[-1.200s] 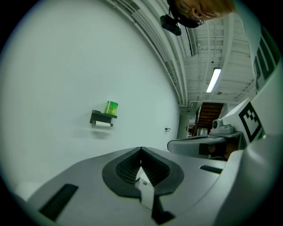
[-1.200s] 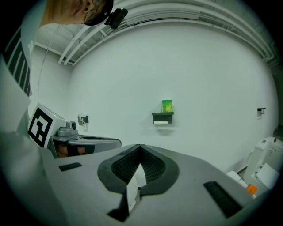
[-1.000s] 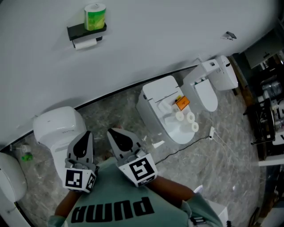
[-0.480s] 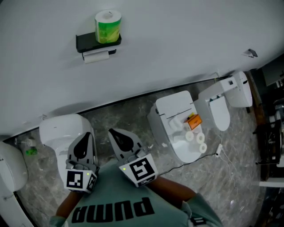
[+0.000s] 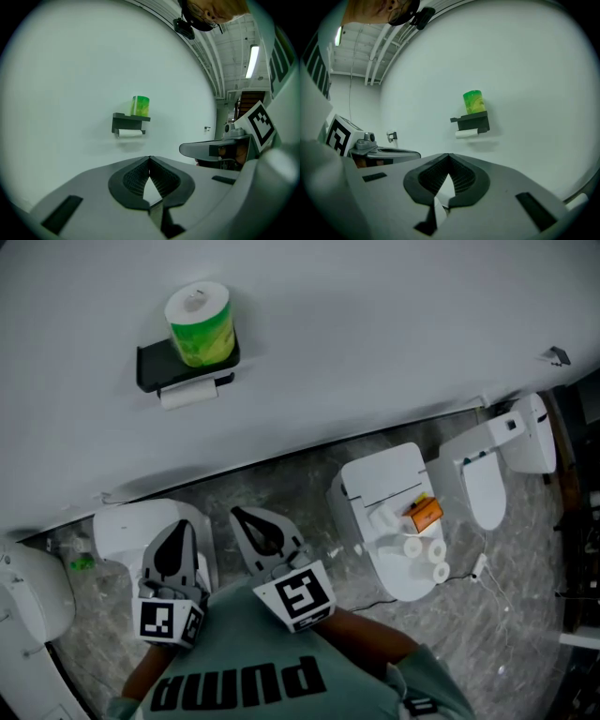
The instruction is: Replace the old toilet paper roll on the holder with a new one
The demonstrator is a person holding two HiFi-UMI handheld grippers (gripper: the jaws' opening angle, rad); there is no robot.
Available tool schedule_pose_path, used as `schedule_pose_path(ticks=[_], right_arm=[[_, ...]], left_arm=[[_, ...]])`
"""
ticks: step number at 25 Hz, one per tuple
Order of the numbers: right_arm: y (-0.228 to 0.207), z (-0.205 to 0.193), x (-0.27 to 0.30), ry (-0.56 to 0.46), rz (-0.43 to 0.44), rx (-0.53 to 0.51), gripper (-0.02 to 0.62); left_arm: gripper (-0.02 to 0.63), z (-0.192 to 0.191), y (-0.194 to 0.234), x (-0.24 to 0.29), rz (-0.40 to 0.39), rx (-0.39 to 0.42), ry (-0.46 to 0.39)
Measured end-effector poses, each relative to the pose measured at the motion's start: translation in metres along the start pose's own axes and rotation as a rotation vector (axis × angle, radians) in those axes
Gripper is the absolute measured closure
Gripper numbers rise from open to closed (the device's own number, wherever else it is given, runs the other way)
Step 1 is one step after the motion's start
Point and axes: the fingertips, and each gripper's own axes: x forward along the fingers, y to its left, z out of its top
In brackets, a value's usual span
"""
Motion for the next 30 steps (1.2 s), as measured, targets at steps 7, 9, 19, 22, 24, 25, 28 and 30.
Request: schedule_pose_path(ticks=[7, 9, 19, 22, 24, 25, 28, 30], right_arm=[[-0.038, 0.006, 0.014, -0.016, 0.017, 0.029, 0.592], [-0.049, 0.007, 0.016, -0.020, 0.019, 0.045, 0.592], [-0.072, 0.007, 0.044, -0.027, 0.068, 0.124, 0.592], [-0.070, 0.006, 0.061, -0.019, 0.075, 0.137, 0.592], [-0.070, 0.007, 0.073, -0.014, 0.070, 0.138, 0.592], [-0.070, 0.009, 0.079, -0.015, 0.065, 0.138, 0.592], [-0.065, 0.017, 0.096, -0.019, 0.067, 0.164, 0.592], [-0.061, 0.019, 0.109, 0.004, 0.095, 0.214, 0.592]], left_arm=[[0.603, 0.011, 0.006, 0.033, 0.051, -0.034, 0.006], [0.603, 0.013, 0.005, 0.042, 0.059, -0.031, 0.012], [0.603, 0.015, 0.015, 0.064, 0.107, -0.009, 0.046], [0.603, 0.013, 0.028, 0.067, 0.112, -0.007, 0.055], [0.603, 0.015, 0.040, 0.071, 0.110, -0.010, 0.043], [0.603, 0.018, 0.046, 0.075, 0.104, -0.010, 0.033], [0.603, 0.031, 0.063, 0.086, 0.074, -0.021, 0.008], [0.603, 0.038, 0.075, 0.097, 0.050, -0.025, 0.002]])
